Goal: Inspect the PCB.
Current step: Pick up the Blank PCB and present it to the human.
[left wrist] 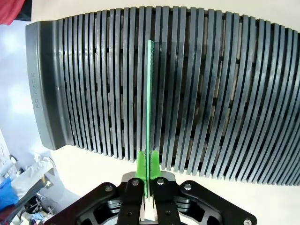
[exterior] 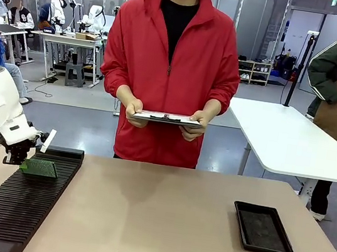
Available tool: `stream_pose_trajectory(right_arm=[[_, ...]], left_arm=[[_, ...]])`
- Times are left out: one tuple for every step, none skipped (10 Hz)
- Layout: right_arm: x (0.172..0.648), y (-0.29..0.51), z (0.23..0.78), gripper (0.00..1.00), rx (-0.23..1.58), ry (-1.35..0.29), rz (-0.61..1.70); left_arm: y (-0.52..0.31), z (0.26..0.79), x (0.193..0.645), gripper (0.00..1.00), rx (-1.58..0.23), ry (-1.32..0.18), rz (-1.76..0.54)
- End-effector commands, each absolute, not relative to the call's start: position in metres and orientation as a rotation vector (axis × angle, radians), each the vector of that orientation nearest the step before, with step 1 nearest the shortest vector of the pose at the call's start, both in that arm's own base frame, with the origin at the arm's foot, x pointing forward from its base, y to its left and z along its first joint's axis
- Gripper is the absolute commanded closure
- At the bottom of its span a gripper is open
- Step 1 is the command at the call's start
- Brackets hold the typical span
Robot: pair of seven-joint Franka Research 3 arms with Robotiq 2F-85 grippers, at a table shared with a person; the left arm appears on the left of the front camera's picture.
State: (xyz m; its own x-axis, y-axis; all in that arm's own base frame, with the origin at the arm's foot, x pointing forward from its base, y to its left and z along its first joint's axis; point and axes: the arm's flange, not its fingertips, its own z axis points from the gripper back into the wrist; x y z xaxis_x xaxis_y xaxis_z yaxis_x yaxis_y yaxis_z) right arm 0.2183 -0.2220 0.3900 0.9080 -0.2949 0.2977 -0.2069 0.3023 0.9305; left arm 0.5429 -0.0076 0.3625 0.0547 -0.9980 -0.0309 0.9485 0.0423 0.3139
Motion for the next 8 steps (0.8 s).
stream_pose_trajectory(right_arm=[[0.219, -0.223, 0.391, 0.0, 1.283, -0.478, -0.052], [0.219, -0.223, 0.391, 0.0, 1.283, -0.478, -0.052], [0.219, -0.223, 0.391, 0.0, 1.283, -0.478, -0.052], [0.219, -0.223, 0.391, 0.0, 1.283, -0.478, -0.052], [0.219, -0.223, 0.391, 0.0, 1.283, -0.478, -0.052], [0.219, -0.223, 0.391, 0.0, 1.283, -0.478, -0.052], [0.219, -0.223, 0.391, 0.0, 1.283, -0.478, -0.052], [0.219, -0.223, 0.391, 0.0, 1.283, -0.478, -0.052]], left_arm=[[0.0, 0.401, 0.537, 1.0, 0.268, -0.262, -1.418], [0.004, 0.421, 0.525, 1.0, 0.265, -0.309, -1.409], [0.009, 0.435, 0.515, 1.0, 0.245, -0.328, -1.396], [0.013, 0.44, 0.509, 1.0, 0.213, -0.332, -1.375], [0.015, 0.442, 0.501, 1.0, 0.107, -0.342, -1.339], [0.019, 0.446, 0.493, 1.0, -0.041, -0.393, -1.257], [0.022, 0.446, 0.483, 1.0, -0.203, -0.452, -1.148], [0.022, 0.44, 0.473, 1.0, -0.347, -0.5, -1.071]])
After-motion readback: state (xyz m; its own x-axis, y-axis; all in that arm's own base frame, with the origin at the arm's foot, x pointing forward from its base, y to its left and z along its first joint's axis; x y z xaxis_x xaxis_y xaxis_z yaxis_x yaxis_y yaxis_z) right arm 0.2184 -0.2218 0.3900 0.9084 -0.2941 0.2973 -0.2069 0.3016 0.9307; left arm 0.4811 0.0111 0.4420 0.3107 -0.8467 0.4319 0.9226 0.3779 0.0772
